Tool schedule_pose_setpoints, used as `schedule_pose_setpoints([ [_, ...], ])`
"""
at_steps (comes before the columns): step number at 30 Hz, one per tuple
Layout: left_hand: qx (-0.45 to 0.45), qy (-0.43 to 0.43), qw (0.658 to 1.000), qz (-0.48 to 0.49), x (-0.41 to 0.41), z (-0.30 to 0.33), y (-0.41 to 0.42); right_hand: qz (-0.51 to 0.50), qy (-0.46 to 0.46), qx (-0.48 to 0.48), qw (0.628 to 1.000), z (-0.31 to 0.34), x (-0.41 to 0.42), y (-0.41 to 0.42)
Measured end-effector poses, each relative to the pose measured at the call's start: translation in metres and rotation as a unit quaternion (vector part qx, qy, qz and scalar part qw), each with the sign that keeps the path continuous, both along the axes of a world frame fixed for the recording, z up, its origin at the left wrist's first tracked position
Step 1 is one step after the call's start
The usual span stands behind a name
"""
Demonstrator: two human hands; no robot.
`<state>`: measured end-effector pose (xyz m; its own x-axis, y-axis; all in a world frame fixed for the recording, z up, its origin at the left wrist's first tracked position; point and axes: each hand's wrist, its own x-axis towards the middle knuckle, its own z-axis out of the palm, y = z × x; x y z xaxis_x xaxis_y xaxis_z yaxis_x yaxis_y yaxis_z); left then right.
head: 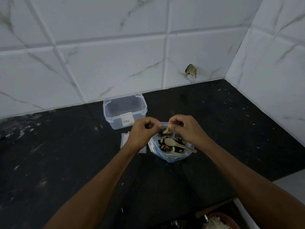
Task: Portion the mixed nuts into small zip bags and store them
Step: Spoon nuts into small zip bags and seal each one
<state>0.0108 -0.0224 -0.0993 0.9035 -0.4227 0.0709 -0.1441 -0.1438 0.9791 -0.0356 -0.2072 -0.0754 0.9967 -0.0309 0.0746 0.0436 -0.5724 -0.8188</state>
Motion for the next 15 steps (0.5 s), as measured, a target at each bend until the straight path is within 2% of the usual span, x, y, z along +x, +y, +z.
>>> schedule_pose_setpoints([
  [10,0.000,0.007,1.000,0.011,-0.0041,-0.0011,-0.0006,-0.009,0.009,0.019,1.000,0.0054,-0.0018,0.0040],
  [15,0.000,0.011,1.000,0.003,-0.0066,-0.0011,-0.0020,0.004,-0.003,-0.007,1.000,0.0075,-0.0022,0.0053],
])
